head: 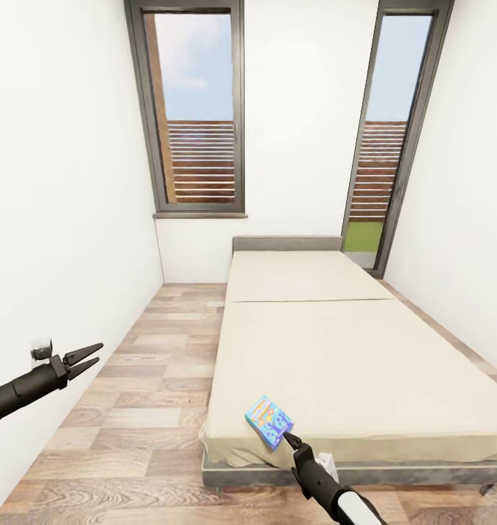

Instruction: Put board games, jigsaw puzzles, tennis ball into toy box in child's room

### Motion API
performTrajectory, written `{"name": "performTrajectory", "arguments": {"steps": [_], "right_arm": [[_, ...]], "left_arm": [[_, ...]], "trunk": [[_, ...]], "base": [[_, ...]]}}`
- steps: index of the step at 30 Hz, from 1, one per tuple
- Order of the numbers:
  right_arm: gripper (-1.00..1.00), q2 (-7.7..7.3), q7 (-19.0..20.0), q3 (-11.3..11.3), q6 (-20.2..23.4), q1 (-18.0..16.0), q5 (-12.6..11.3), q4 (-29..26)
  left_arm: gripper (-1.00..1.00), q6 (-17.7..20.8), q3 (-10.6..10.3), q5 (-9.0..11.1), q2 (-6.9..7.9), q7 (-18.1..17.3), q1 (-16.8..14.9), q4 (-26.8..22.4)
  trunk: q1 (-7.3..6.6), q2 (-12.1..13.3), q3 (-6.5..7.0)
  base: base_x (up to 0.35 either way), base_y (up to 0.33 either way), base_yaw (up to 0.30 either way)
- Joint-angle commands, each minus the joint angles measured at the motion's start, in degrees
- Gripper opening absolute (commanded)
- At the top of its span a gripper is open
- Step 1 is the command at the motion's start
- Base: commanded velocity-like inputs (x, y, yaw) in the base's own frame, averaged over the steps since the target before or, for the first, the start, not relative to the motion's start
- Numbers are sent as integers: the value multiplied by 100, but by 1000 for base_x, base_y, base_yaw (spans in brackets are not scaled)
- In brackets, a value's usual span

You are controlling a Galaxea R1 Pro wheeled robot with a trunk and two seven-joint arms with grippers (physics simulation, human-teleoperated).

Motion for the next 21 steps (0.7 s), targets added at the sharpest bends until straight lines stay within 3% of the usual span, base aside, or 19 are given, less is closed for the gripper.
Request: {"name": "performTrajectory", "arguments": {"steps": [1, 14, 21], "right_arm": [[100, 8, 7, -30, 50, -3, -33, 0], [100, 64, -3, -14, 469, -27, 9, -36], [100, 80, -34, 165, 515, -29, 402, -178]], "left_arm": [[100, 59, 4, 8, 0, -14, -4, 1], [100, 57, 4, 9, 0, -14, -4, -6], [100, 51, 4, 8, -1, -14, -4, -7]], "trunk": [[-1, -3, -6], [-1, -3, -6], [-1, -3, -6]], "base": [[0, 0, 0], [0, 0, 0], [0, 0, 0]]}}
